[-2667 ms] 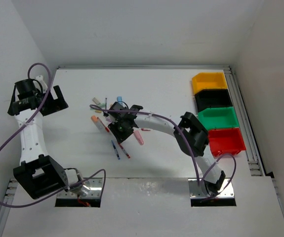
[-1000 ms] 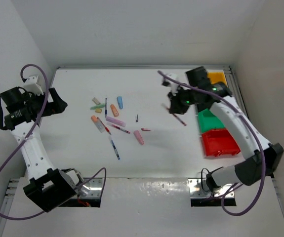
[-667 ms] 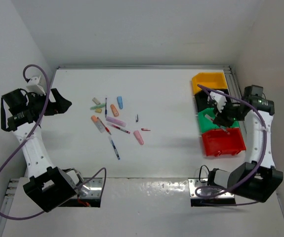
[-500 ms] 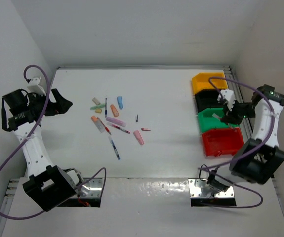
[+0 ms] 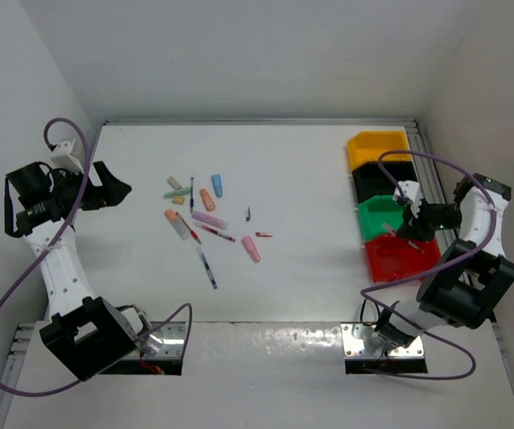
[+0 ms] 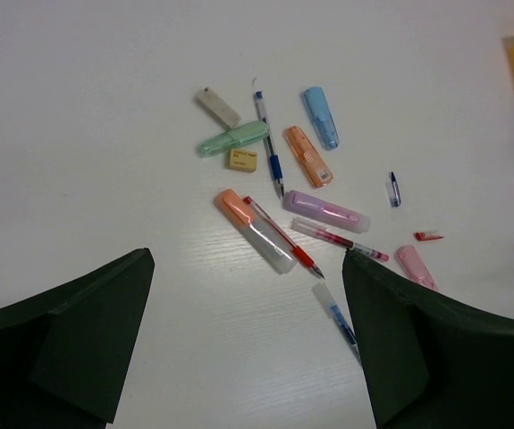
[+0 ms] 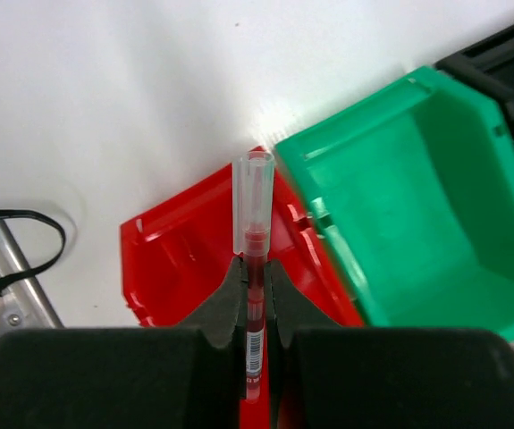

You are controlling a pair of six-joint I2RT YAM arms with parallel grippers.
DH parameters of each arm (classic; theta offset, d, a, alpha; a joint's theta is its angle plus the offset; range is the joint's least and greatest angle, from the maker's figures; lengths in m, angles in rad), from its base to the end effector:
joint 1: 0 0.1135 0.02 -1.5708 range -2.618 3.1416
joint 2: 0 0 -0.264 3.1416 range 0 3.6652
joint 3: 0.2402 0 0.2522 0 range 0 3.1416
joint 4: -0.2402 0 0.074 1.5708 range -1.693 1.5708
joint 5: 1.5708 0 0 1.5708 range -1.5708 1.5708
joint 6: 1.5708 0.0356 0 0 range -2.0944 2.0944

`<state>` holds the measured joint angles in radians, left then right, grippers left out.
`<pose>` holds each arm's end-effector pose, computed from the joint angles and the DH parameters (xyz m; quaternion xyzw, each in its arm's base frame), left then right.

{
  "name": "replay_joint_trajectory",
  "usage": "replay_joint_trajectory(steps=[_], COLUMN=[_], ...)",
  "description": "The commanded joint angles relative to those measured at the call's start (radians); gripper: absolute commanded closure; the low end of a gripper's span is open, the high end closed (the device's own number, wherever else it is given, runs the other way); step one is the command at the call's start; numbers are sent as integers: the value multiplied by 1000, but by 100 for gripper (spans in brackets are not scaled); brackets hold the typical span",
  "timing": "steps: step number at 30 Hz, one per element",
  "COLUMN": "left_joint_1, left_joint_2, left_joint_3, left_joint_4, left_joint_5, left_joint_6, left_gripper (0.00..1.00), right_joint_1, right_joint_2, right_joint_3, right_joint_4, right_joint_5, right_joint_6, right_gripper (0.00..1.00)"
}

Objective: Sort the stationery into containers
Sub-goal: Place the pen in the storage box, then pick up the pen from the center of the board.

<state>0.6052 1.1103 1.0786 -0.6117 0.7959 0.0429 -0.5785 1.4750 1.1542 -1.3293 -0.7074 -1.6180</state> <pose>0.2024 0.1091 0.3429 -0.0622 0.8402 -0.1973 0.5012 0.2120 -0.1108 0.2552 -0.4536 0.8204 0.1906 0.2912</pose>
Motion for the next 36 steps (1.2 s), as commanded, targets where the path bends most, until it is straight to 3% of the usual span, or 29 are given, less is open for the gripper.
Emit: replay_joint_trajectory(steps=[1,11,13,18,24,26,28,29,30,31,32,33,34,36], left_joint_1=[7,7,7,7,7,7,7,8,8,8,8,13,13,18], left_joint_2=[-7,-10,-10,-7,-6,-6,-6,-7,-6,-6,-6,-6,-3,3], left_joint_3=[24,26,29,37,41,44,46,46,47,47,50,55,63,73], left_joint_4=[26,15,12,3,3,3,6,10,15,26,27,30,32,27], left_joint_5=[9,6,5,-3,-11,-11,-24,-27,-40,-52,-60,-81,-98,-147], left_joint_6=[-3,5,6,14,17,17,11,5,-3,-24,-32,-34,-81,-103], left_gripper=[7,7,7,7,7,7,6,6,6,6,5,5,4,3], right_joint_1=[-14,-61,-61,-60,18,96,231,290,357,506,569,676,827,960], right_joint_2=[-42,-32,-28,-15,-73,-117,-169,-191,-214,-257,-274,-286,-283,-246], right_joint_3=[-45,-140,-146,-125,-34,12,28,21,7,-38,-68,-92,-129,-130], right_joint_4=[-85,-25,-5,-21,-70,-59,-16,84,150,238,428,520,670,775], right_joint_5=[-8,62,72,89,11,-30,-82,-93,-93,-75,-48,-6,90,187], right_joint_6=[-10,-31,-25,-23,99,189,395,490,714,847,963,1186,1286,1499], right_gripper=[100,100,94,61,55,55,52,51,50,48,47,46,45,44])
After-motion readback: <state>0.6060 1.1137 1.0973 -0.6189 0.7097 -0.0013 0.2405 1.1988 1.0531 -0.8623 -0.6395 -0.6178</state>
